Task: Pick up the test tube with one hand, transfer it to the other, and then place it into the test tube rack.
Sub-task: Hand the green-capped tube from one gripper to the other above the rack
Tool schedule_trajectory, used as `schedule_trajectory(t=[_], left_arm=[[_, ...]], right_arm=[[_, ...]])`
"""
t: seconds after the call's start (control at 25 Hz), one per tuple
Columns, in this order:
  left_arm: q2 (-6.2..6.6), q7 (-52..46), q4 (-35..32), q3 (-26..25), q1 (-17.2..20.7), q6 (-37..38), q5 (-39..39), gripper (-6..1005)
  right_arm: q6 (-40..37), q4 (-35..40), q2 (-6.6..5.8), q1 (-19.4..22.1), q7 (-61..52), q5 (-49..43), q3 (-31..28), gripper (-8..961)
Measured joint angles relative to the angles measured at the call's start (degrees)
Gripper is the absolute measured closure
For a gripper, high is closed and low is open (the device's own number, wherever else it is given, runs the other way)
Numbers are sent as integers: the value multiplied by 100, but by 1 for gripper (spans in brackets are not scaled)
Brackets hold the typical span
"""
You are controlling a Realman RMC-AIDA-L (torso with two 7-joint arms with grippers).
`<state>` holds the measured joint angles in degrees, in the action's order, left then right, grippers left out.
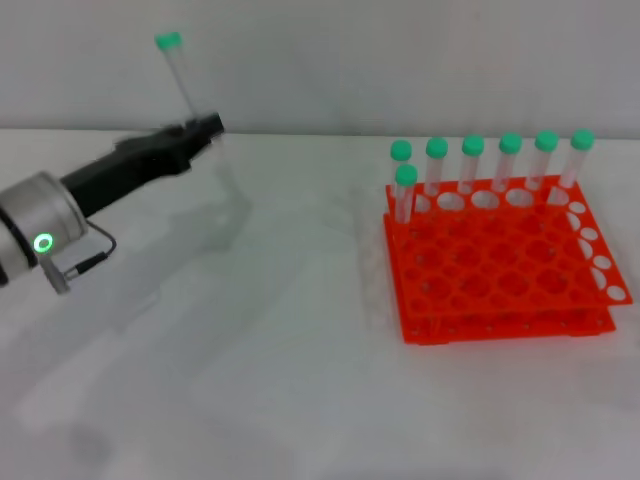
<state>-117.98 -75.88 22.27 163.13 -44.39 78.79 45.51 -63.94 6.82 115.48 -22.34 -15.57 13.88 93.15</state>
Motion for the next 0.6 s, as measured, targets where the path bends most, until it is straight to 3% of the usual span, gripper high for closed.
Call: schedule_trajectory(t=[0.16,0.44,0.6], left_arm=[[-86,1787,-713,-3,396,445,932,791],[-112,3467,-1576,-9,579,1056,1100,789],[-113,3836,-1851,-10,555,1280,1059,787]], right_arm=[[5,6,7,-5,-45,0,2,84],[47,5,23,2,-355,-2,23,84],[-22,40,-5,12,-812,-46,82,84]])
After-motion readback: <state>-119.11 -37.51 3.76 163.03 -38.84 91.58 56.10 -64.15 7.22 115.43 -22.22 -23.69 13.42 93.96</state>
